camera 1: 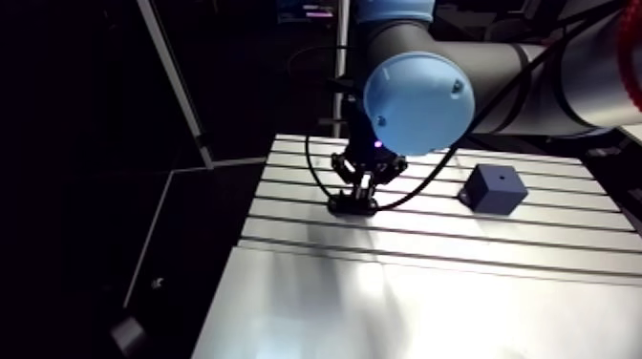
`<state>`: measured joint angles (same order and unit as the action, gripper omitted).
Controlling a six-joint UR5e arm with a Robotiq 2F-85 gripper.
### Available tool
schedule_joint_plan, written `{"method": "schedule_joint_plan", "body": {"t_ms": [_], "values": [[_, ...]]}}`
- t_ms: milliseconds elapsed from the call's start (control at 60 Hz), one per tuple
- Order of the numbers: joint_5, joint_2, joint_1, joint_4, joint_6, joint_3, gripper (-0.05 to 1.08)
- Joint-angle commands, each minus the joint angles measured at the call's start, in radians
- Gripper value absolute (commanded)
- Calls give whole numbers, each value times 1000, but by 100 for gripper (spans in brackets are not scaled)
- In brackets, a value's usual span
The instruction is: Pick up the M10 bolt and insert it into the hole until fully seated.
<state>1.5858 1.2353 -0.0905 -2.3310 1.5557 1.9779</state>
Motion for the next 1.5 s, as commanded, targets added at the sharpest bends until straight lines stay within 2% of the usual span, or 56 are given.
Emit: {"method": "schedule_joint_plan", "body": {"t_ms": [17,200,283,333,400,583,733,867,933,983,1017,1367,1500], "values": [[-7,7,0,4,4,-13,86],[-7,24,-6,39,7,-47,90],[-7,35,-6,123,7,-85,92],[-7,39,-1,181,7,-114,98],[-4,53,4,218,8,-145,103],[-2,63,13,298,8,-197,106],[-2,65,59,379,24,-246,107],[-5,63,130,469,48,-297,108],[-7,62,173,520,70,-347,108],[-7,60,184,540,73,-366,108],[-7,52,205,584,74,-407,108],[-8,-14,276,781,118,-598,108],[-8,-34,289,813,132,-627,108]]}}
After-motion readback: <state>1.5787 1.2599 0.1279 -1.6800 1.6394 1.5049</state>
